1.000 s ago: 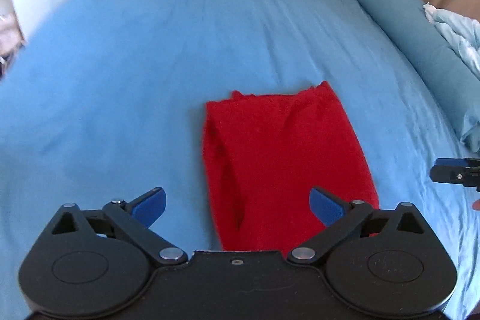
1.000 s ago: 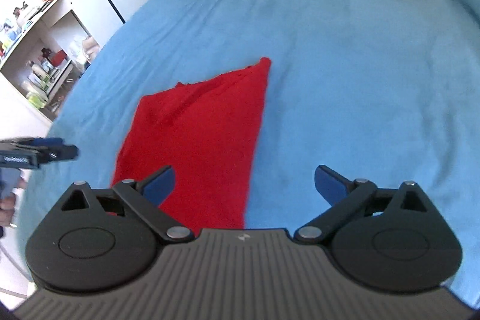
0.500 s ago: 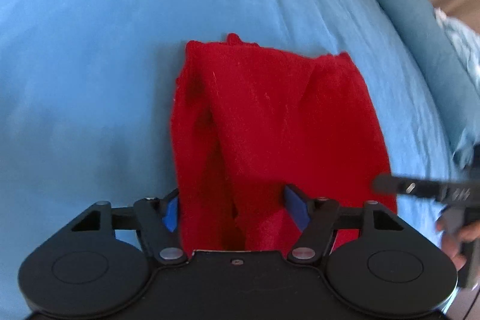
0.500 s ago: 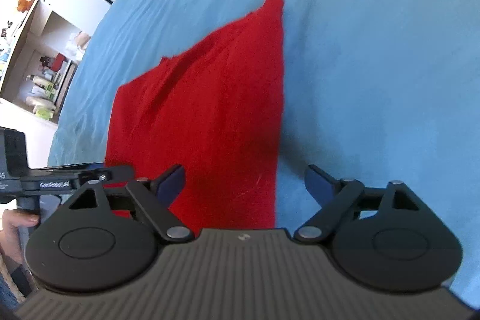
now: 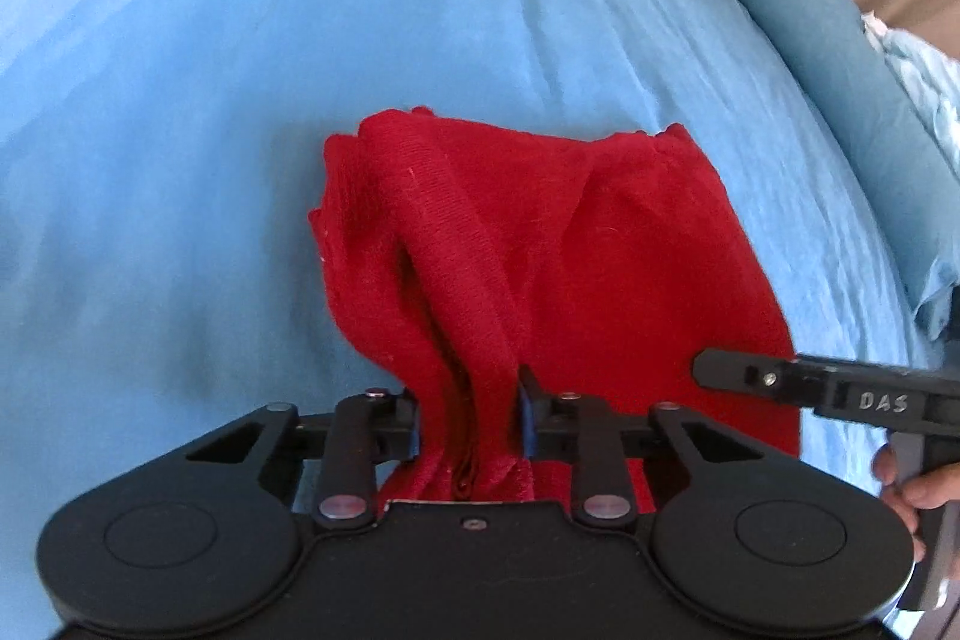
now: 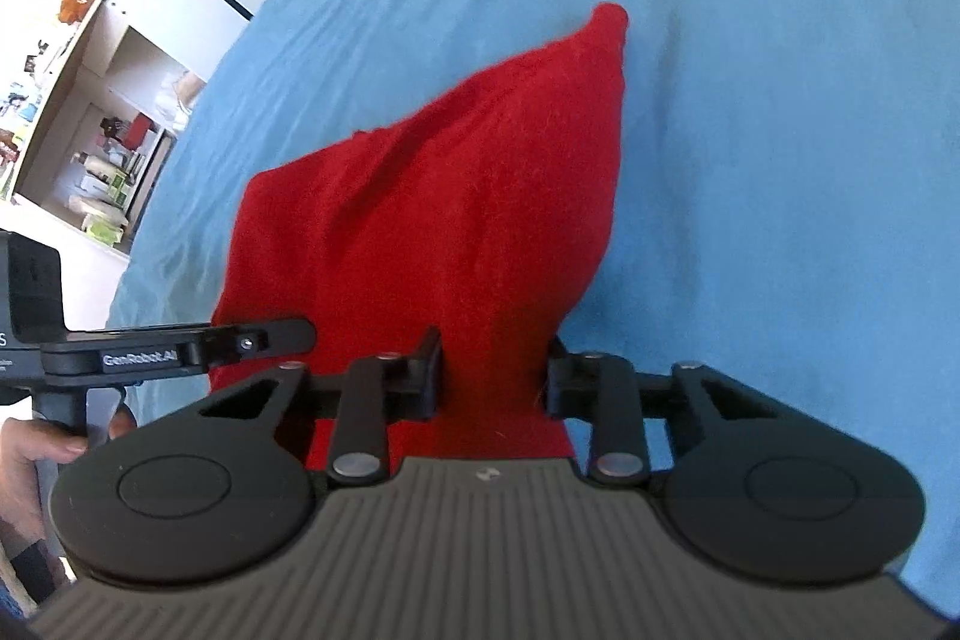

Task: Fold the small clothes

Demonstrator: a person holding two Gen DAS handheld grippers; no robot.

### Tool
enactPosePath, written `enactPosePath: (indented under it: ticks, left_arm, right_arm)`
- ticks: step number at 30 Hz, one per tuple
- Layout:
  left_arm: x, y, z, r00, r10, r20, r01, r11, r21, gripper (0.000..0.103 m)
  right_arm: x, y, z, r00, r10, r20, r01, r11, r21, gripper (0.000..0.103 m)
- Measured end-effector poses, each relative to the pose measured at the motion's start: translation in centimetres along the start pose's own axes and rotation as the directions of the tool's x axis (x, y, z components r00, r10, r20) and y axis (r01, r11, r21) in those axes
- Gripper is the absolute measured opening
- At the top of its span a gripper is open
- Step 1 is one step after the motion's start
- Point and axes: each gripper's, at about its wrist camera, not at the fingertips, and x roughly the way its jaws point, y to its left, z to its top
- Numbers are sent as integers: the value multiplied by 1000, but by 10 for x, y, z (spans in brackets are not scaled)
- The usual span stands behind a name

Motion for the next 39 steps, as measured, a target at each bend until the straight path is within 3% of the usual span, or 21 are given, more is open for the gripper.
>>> enactPosePath:
  ticks: [3,8,15,21,26,28,32,34,36,39]
  left_arm:
    - [-12,-11,-3,999,27,21,-28,999,31,27]
    - [-39,-41,-15,999,6,41,-8,999,54,26]
    - [-73,-110,-86,1000,0,2,0,996,90,26]
    - [-52,-164,-156,997,-40,-61,45,995,85,27]
    - [-28,-190,-186,998,66,-11,-62,980,187,31]
    - [-27,-190,-188,997,76,7,-76,978,194,40]
    - [-36,-195,-194,989,141,48,-148,959,240,49]
    - [-49,-197,-197,975,200,97,-219,941,257,71]
    - [-66,-192,-197,958,245,148,-276,927,253,85]
    - [-76,-182,-203,943,290,164,-321,922,217,86]
  right_arm:
    - [-11,7,1,999,27,16,-27,1000,-9,41]
    - [-52,18,-5,995,84,46,-84,996,-9,40]
    - [-137,3,-58,992,127,20,-128,991,43,40]
    - [-190,-38,-128,998,41,-40,-37,996,80,40]
    - [-190,-87,-176,997,-42,-60,49,991,126,43]
    - [-185,-103,-184,999,-25,-40,32,985,170,45]
    - [-186,-98,-187,999,-37,-24,40,989,144,59]
    - [-193,-87,-184,997,-71,-27,74,993,93,77]
    - [-209,-76,-185,993,-115,4,115,993,29,94]
    - [-228,-67,-189,985,-170,37,171,985,-25,98]
